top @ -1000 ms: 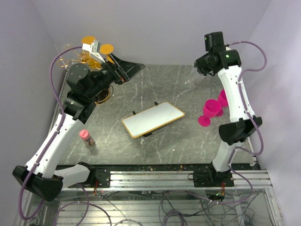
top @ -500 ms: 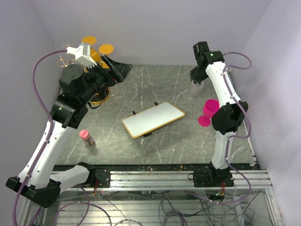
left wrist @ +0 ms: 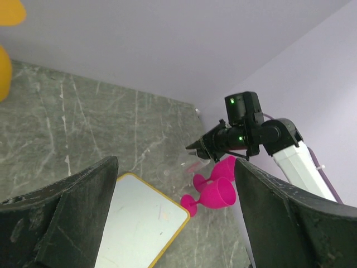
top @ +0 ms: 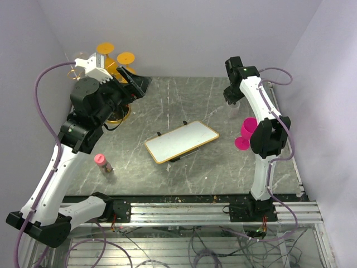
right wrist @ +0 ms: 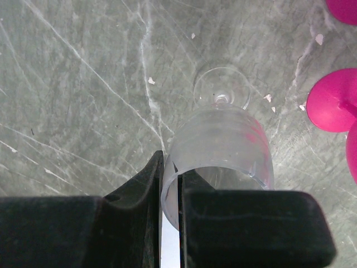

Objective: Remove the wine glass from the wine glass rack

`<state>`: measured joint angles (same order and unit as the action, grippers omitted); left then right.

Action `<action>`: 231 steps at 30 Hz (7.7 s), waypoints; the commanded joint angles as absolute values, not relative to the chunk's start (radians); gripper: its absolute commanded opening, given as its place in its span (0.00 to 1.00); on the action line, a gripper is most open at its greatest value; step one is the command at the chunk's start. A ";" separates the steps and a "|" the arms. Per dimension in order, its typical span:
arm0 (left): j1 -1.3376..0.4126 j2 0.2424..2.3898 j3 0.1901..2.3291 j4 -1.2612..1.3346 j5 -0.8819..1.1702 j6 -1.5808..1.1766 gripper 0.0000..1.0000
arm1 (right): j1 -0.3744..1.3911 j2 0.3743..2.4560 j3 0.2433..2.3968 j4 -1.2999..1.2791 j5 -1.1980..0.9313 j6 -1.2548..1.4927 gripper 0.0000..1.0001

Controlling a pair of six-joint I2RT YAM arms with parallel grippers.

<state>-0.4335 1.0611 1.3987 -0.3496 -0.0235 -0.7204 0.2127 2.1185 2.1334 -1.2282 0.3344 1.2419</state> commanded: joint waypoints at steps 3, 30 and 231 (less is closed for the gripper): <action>-0.428 1.060 1.441 -0.431 -0.200 -0.701 0.95 | 0.212 2.098 2.088 -1.176 0.374 1.258 0.02; -0.172 1.727 2.157 -0.850 -0.201 -0.859 0.85 | 0.218 1.768 1.992 -1.067 0.392 1.040 1.00; 0.367 1.702 1.989 -0.569 0.040 -0.631 0.93 | 0.439 2.253 2.379 -1.156 0.384 1.127 0.13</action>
<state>0.3454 1.7222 1.9888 -0.6716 0.0227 -0.6125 0.4259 2.2410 2.3589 -1.1381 0.3153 1.1416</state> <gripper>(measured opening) 0.926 0.086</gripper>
